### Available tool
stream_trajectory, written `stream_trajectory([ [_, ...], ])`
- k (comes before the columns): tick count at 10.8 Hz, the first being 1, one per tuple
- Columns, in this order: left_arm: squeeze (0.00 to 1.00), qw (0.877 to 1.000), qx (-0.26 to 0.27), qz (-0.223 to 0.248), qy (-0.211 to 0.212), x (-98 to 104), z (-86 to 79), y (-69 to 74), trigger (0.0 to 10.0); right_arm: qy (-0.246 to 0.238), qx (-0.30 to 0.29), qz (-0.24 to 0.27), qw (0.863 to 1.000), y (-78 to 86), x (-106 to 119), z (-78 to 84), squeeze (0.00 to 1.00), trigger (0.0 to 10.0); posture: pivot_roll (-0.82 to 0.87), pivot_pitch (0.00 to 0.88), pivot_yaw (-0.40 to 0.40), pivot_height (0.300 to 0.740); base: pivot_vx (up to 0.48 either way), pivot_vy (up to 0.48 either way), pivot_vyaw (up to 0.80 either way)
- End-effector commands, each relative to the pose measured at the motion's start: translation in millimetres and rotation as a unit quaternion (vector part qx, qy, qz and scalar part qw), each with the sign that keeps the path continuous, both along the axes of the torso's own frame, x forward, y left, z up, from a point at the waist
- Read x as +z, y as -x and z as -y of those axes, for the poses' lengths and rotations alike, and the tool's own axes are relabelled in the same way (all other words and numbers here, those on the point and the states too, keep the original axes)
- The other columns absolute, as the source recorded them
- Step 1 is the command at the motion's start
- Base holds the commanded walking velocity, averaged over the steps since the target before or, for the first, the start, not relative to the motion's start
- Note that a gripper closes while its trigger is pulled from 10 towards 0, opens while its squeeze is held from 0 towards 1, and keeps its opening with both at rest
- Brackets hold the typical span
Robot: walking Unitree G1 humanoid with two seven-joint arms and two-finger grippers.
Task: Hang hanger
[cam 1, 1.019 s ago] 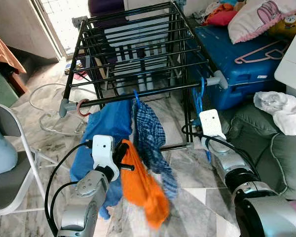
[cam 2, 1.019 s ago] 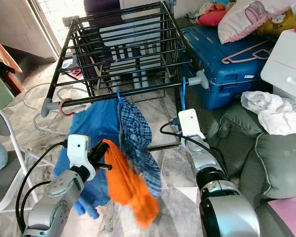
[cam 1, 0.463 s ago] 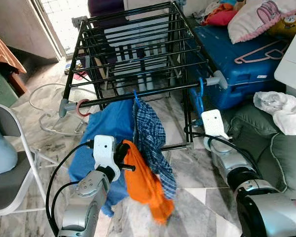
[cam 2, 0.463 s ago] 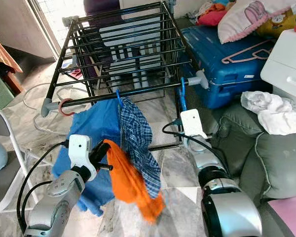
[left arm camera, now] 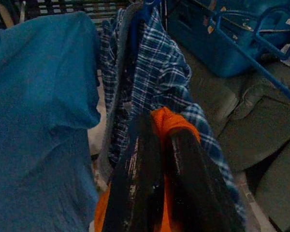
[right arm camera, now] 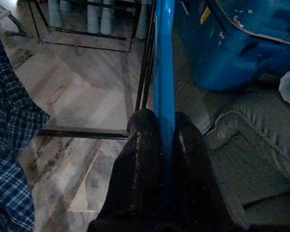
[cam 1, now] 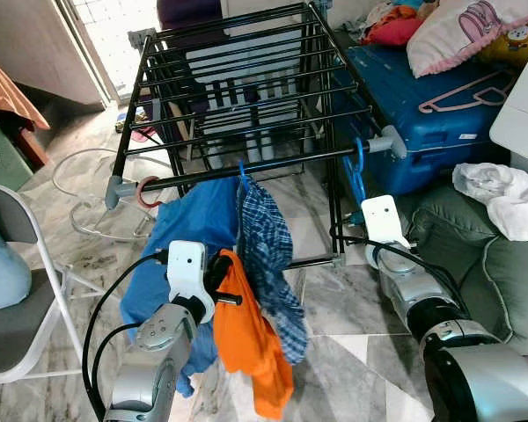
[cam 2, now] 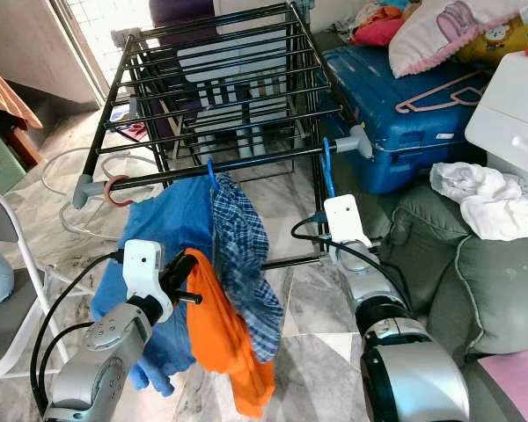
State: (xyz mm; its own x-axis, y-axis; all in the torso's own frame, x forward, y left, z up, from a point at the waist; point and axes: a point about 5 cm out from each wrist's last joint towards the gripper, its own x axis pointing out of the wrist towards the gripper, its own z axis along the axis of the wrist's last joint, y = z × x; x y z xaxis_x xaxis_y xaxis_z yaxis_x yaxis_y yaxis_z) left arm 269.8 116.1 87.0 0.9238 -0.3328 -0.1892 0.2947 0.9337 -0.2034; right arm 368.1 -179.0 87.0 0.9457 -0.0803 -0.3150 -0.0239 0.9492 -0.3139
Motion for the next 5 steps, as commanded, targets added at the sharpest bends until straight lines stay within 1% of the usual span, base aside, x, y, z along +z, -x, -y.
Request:
stream_trajectory([
  [1, 0.0, 1.0, 0.019, 0.01, -0.015, 4.4, -4.8, -4.6, 10.0, -0.01, 0.021, 0.039, 0.999, -2.3, 7.7, -6.4, 0.0, 10.0, -0.13, 0.0, 0.164, 0.74, 0.0, 0.0, 0.0],
  [2, 0.0, 0.999, 0.03, 0.012, -0.02, 4.7, -6.5, -6.4, 10.0, -0.018, 0.024, 0.083, 0.996, -3.9, 17.4, -6.5, 0.0, 10.0, -0.14, 0.0, 0.162, 0.74, 0.0, 0.0, 0.0],
  [3, 0.0, 0.999, 0.039, 0.014, -0.02, 5.2, -7.5, -7.3, 10.0, -0.03, 0.024, 0.127, 0.991, 0.0, 23.9, -4.6, 0.0, 10.0, -0.14, 0.0, 0.16, 0.74, 0.0, 0.0, 0.0],
  [5, 0.0, 0.999, 0.04, 0.011, -0.02, 3.3, -6.0, -4.9, 10.0, -0.037, 0.03, 0.147, 0.988, 13.8, 19.7, -2.0, 0.0, 10.0, -0.15, 0.0, 0.154, 0.74, 0.0, 0.0, 0.0],
])
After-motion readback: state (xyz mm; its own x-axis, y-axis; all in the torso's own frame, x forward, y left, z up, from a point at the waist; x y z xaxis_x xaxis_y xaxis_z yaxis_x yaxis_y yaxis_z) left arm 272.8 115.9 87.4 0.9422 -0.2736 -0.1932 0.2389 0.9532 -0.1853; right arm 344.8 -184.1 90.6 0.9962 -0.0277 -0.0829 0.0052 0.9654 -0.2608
